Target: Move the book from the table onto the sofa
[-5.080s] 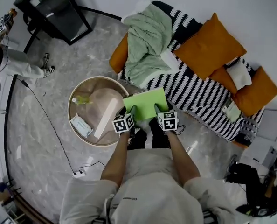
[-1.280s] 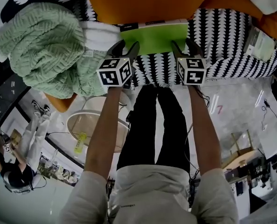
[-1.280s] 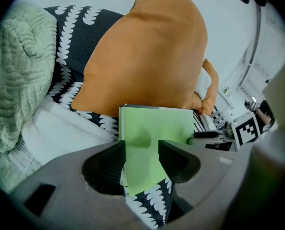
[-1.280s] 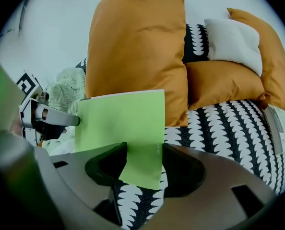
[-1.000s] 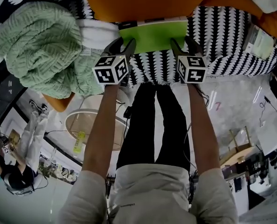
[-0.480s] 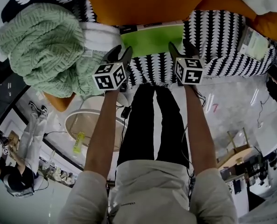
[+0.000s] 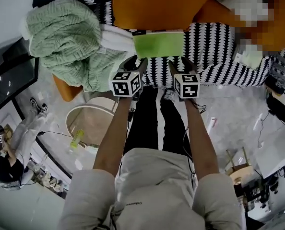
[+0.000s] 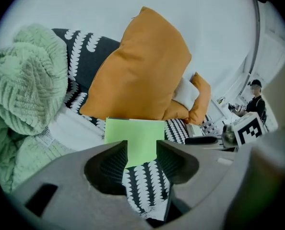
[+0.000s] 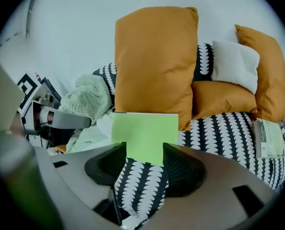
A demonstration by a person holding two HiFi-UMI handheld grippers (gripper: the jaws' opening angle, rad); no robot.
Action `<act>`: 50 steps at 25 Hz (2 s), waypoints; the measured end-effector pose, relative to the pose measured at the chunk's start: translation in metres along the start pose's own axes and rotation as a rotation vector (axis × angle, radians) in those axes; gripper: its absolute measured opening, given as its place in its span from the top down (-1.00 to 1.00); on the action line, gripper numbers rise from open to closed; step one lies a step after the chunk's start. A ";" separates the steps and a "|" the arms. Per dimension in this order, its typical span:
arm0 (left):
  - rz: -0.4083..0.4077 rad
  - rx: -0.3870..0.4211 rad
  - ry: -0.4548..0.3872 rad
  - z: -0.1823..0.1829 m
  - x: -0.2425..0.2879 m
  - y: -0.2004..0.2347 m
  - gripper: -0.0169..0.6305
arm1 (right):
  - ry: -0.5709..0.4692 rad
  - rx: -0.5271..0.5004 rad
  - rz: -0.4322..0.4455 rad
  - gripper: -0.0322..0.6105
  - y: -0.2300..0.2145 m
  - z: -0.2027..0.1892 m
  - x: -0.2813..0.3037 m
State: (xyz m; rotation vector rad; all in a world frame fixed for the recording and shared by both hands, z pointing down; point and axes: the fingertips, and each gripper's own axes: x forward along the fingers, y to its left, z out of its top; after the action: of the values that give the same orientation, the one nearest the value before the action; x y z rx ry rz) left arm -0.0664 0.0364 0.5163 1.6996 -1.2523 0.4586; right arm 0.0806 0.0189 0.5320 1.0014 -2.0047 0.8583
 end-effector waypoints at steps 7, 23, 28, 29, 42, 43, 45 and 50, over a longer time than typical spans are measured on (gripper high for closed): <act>0.017 0.005 -0.068 0.002 -0.060 -0.050 0.36 | -0.084 -0.039 0.015 0.19 0.034 0.032 -0.065; 0.125 0.033 -0.234 -0.009 -0.171 -0.168 0.38 | -0.192 -0.082 0.080 0.19 0.085 0.021 -0.206; 0.182 0.090 -0.273 -0.014 -0.187 -0.181 0.62 | -0.251 -0.115 0.065 0.20 0.086 0.017 -0.236; 0.187 0.100 -0.268 -0.021 -0.192 -0.181 0.67 | -0.248 -0.132 0.072 0.20 0.091 0.010 -0.242; 0.198 0.086 -0.232 -0.072 -0.206 -0.184 0.92 | -0.202 -0.212 0.136 0.59 0.107 -0.021 -0.260; 0.205 0.071 -0.212 -0.082 -0.205 -0.181 0.91 | -0.192 -0.224 0.142 0.64 0.110 -0.026 -0.259; 0.214 0.044 -0.188 -0.094 -0.206 -0.176 0.91 | -0.173 -0.242 0.148 0.73 0.112 -0.035 -0.258; 0.196 0.104 -0.236 -0.087 -0.209 -0.187 0.92 | -0.146 -0.187 0.163 0.86 0.098 -0.054 -0.260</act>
State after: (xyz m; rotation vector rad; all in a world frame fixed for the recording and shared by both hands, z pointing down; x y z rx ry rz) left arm 0.0335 0.2279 0.3170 1.7648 -1.5996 0.4552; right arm 0.1275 0.2033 0.3228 0.8237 -2.2695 0.6822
